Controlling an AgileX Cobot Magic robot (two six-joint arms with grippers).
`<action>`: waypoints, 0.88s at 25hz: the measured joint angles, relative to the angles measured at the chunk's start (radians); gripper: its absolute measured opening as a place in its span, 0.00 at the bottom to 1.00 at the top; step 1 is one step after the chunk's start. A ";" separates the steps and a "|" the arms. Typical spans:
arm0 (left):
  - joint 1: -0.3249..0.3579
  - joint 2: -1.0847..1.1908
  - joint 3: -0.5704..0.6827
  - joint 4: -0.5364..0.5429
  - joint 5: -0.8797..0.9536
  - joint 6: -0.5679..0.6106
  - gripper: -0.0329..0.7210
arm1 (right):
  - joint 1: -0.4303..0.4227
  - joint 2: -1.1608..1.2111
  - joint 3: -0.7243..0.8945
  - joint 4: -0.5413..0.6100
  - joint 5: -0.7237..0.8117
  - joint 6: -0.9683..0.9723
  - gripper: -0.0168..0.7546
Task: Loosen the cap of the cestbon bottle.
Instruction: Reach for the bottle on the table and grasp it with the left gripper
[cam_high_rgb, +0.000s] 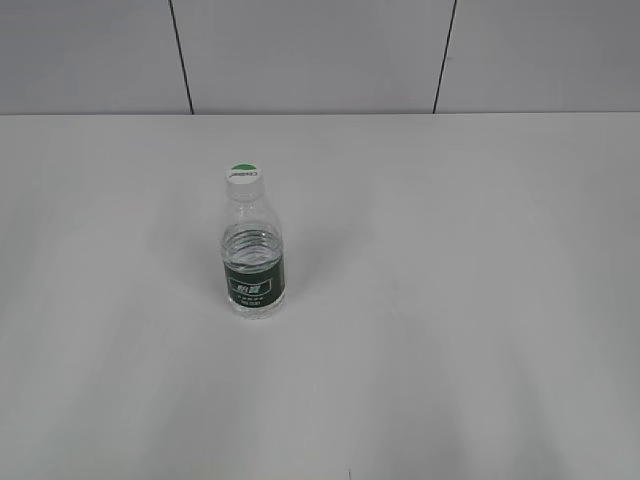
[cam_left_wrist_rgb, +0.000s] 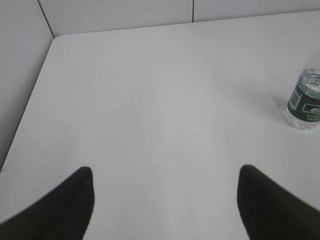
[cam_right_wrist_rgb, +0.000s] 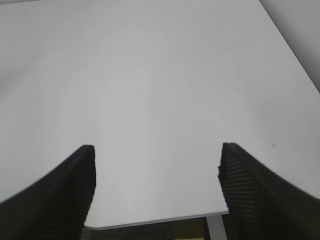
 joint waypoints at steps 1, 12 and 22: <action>0.000 0.000 -0.001 0.001 0.000 0.000 0.75 | 0.000 0.000 0.000 0.000 0.000 0.000 0.78; 0.000 0.002 -0.015 0.007 -0.193 0.000 0.75 | 0.000 0.000 0.000 0.000 0.000 0.000 0.78; -0.001 0.169 0.161 -0.119 -0.677 0.000 0.75 | 0.000 0.000 0.000 0.000 0.000 0.000 0.78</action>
